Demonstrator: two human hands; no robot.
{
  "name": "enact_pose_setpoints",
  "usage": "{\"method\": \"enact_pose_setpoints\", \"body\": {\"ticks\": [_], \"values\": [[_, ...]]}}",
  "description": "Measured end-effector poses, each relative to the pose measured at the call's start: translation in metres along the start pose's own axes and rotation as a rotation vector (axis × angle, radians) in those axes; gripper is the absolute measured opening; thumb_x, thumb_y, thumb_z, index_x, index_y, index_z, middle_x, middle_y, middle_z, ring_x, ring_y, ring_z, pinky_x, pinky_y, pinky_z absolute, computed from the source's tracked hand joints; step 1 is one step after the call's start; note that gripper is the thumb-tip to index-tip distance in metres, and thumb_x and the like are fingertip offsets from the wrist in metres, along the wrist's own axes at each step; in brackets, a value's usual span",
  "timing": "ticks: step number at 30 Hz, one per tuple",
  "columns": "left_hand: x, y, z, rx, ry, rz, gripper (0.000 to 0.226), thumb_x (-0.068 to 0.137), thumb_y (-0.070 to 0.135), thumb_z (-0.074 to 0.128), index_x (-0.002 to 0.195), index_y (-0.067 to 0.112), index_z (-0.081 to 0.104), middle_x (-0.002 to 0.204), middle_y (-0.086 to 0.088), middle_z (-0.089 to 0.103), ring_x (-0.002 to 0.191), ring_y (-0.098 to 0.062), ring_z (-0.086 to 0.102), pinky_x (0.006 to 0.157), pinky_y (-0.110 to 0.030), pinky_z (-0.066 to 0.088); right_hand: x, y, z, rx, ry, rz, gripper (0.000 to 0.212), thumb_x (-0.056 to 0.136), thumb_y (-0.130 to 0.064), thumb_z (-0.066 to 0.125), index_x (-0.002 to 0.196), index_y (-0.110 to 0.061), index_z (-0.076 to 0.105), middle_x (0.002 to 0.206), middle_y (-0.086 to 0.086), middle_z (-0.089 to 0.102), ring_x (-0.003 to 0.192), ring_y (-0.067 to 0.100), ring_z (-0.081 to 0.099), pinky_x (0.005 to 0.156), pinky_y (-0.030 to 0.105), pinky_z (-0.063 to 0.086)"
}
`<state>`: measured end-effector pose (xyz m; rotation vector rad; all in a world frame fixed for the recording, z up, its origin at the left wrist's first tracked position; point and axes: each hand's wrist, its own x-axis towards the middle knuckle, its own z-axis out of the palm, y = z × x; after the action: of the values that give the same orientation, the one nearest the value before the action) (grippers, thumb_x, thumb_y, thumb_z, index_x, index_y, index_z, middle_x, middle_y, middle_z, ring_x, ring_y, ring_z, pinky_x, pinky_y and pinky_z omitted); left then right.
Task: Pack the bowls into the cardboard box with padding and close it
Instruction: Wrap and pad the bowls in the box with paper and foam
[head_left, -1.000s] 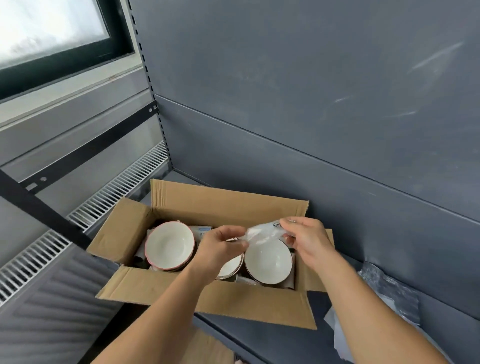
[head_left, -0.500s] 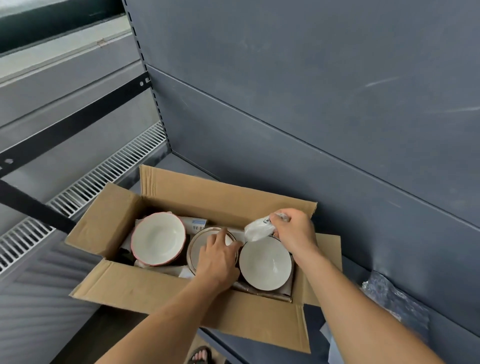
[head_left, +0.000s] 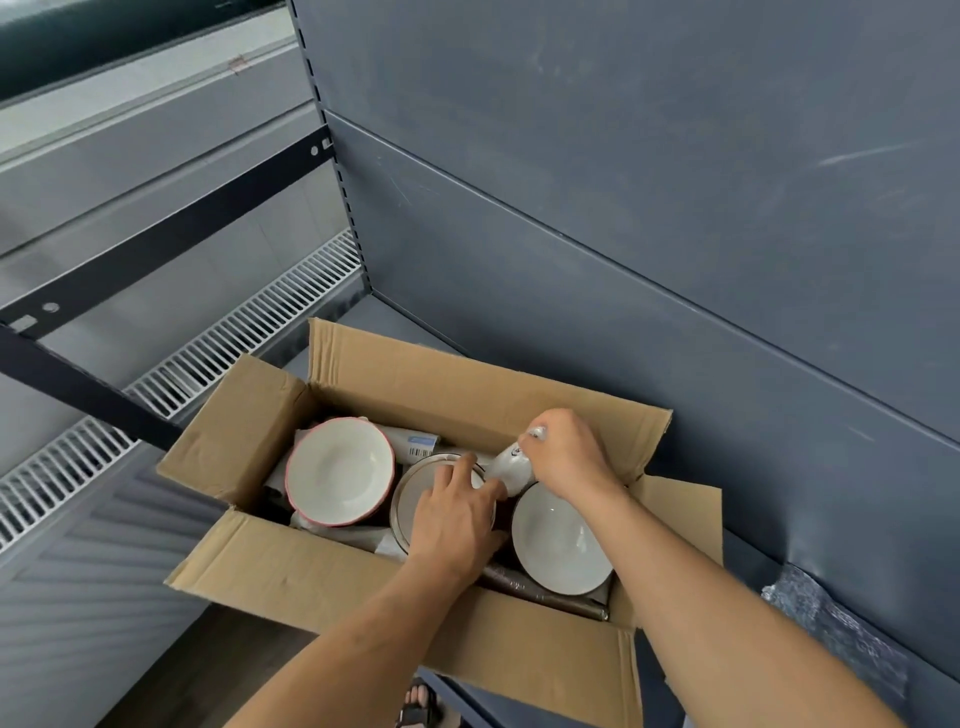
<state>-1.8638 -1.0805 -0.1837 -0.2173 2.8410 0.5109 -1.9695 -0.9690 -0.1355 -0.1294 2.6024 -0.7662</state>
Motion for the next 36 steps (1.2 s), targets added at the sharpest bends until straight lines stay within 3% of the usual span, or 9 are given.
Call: {"method": "enact_pose_setpoints", "body": {"ticks": [2, 9, 12, 17, 20, 24, 26, 31, 36], "values": [[0.000, 0.000, 0.001, 0.005, 0.004, 0.007, 0.047, 0.081, 0.040, 0.068, 0.125, 0.034, 0.051, 0.152, -0.006, 0.024, 0.129, -0.027, 0.034, 0.093, -0.035, 0.042, 0.004, -0.006, 0.000, -0.098, -0.040, -0.012, 0.020, 0.091, -0.017, 0.056, 0.072, -0.011, 0.060, 0.073, 0.007, 0.057, 0.074, 0.032, 0.053, 0.057, 0.028, 0.040], [0.000, -0.001, 0.000, 0.006, -0.001, 0.008, 0.045, 0.079, 0.039, 0.070, 0.119, 0.030, 0.053, 0.151, -0.005, 0.025, 0.127, -0.027, 0.034, 0.090, -0.036, 0.045, 0.008, -0.016, 0.015, -0.280, -0.127, -0.048, 0.008, 0.090, -0.010, 0.056, 0.083, -0.007, 0.058, 0.092, 0.015, 0.061, 0.083, 0.034, 0.057, 0.066, 0.029, 0.041], [0.000, -0.001, 0.000, 0.020, -0.007, 0.010, 0.048, 0.078, 0.038, 0.070, 0.122, 0.028, 0.052, 0.151, -0.006, 0.025, 0.126, -0.028, 0.034, 0.089, -0.036, 0.045, 0.011, -0.017, 0.022, -0.332, -0.116, -0.058, 0.014, 0.091, -0.007, 0.058, 0.102, -0.004, 0.066, 0.107, 0.017, 0.066, 0.098, 0.036, 0.063, 0.077, 0.033, 0.050], [-0.003, -0.002, 0.001, 0.022, -0.001, 0.026, 0.059, 0.080, 0.037, 0.069, 0.133, 0.032, 0.044, 0.153, -0.006, 0.022, 0.128, -0.028, 0.033, 0.092, -0.036, 0.046, 0.005, 0.002, 0.039, -0.327, -0.186, 0.006, 0.024, 0.093, -0.024, 0.062, 0.110, -0.007, 0.065, 0.116, 0.016, 0.065, 0.106, 0.037, 0.061, 0.080, 0.035, 0.049], [-0.002, -0.002, 0.002, 0.001, 0.001, 0.015, 0.063, 0.081, 0.038, 0.070, 0.136, 0.032, 0.041, 0.153, -0.005, 0.020, 0.129, -0.028, 0.032, 0.096, -0.036, 0.045, 0.006, 0.007, 0.036, -0.282, -0.272, 0.072, 0.031, 0.094, -0.034, 0.054, 0.105, -0.007, 0.065, 0.103, 0.013, 0.068, 0.095, 0.033, 0.064, 0.070, 0.032, 0.044], [-0.001, -0.003, 0.003, -0.009, 0.003, 0.008, 0.061, 0.078, 0.038, 0.073, 0.132, 0.029, 0.046, 0.152, -0.005, 0.021, 0.127, -0.027, 0.034, 0.094, -0.036, 0.046, 0.016, 0.004, 0.015, -0.024, -0.486, 0.176, 0.025, 0.093, -0.021, 0.044, 0.102, -0.004, 0.062, 0.075, 0.014, 0.060, 0.069, 0.028, 0.060, 0.057, 0.030, 0.045], [0.000, -0.003, 0.003, -0.015, 0.003, 0.002, 0.059, 0.078, 0.038, 0.073, 0.130, 0.029, 0.048, 0.152, -0.004, 0.022, 0.126, -0.027, 0.034, 0.092, -0.036, 0.047, 0.017, 0.010, 0.020, -0.124, -0.449, 0.107, 0.023, 0.097, -0.016, 0.045, 0.101, -0.003, 0.063, 0.083, 0.018, 0.066, 0.078, 0.036, 0.068, 0.062, 0.034, 0.051], [0.001, -0.004, 0.005, -0.024, 0.007, -0.008, 0.055, 0.078, 0.035, 0.070, 0.128, 0.031, 0.048, 0.152, -0.003, 0.022, 0.125, -0.027, 0.035, 0.088, -0.035, 0.048, 0.008, 0.014, 0.039, -0.495, -0.126, -0.028, 0.023, 0.094, -0.029, 0.058, 0.114, -0.030, 0.068, 0.117, 0.004, 0.068, 0.110, 0.029, 0.063, 0.082, 0.034, 0.048], [0.001, -0.004, 0.005, -0.023, 0.003, -0.003, 0.061, 0.081, 0.033, 0.068, 0.135, 0.033, 0.041, 0.153, -0.002, 0.019, 0.128, -0.027, 0.032, 0.089, -0.035, 0.048, 0.013, 0.009, 0.045, -0.635, -0.279, -0.120, 0.024, 0.097, -0.028, 0.051, 0.116, -0.024, 0.065, 0.119, 0.005, 0.066, 0.107, 0.029, 0.063, 0.079, 0.035, 0.043]]}}
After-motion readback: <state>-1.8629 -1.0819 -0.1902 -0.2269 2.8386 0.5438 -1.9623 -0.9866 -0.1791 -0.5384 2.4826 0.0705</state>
